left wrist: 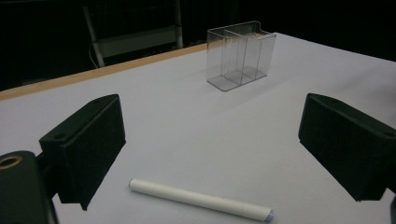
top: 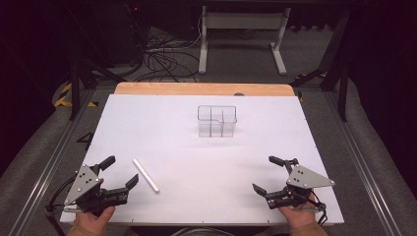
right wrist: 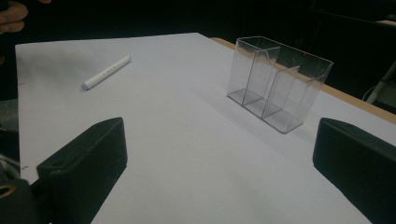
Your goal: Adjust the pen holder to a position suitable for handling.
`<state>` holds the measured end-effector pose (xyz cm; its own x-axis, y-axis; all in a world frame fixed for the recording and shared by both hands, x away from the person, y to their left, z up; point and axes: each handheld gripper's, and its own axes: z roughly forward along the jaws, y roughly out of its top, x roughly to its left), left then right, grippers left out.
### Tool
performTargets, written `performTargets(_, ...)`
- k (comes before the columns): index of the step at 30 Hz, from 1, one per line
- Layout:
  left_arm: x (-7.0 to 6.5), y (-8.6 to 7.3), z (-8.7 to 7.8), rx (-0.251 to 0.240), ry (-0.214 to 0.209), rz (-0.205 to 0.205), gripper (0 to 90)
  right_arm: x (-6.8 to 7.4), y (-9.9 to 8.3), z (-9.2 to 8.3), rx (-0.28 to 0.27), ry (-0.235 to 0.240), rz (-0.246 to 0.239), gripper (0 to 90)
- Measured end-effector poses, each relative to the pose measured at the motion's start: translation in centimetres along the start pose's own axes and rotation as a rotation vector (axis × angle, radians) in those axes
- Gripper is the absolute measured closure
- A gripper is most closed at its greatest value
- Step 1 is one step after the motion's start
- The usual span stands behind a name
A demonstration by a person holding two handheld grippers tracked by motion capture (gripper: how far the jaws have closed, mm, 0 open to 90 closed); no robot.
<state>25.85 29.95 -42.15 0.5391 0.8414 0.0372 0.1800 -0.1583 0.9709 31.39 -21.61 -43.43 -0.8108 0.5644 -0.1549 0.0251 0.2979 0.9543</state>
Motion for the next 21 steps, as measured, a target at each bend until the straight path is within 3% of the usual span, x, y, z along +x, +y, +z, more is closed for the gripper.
performTargets(21,-0.10,0.01,-0.06,0.003,0.005,0.009,8.7,0.06,0.08,0.15,0.016,-0.012,-0.007,4.9)
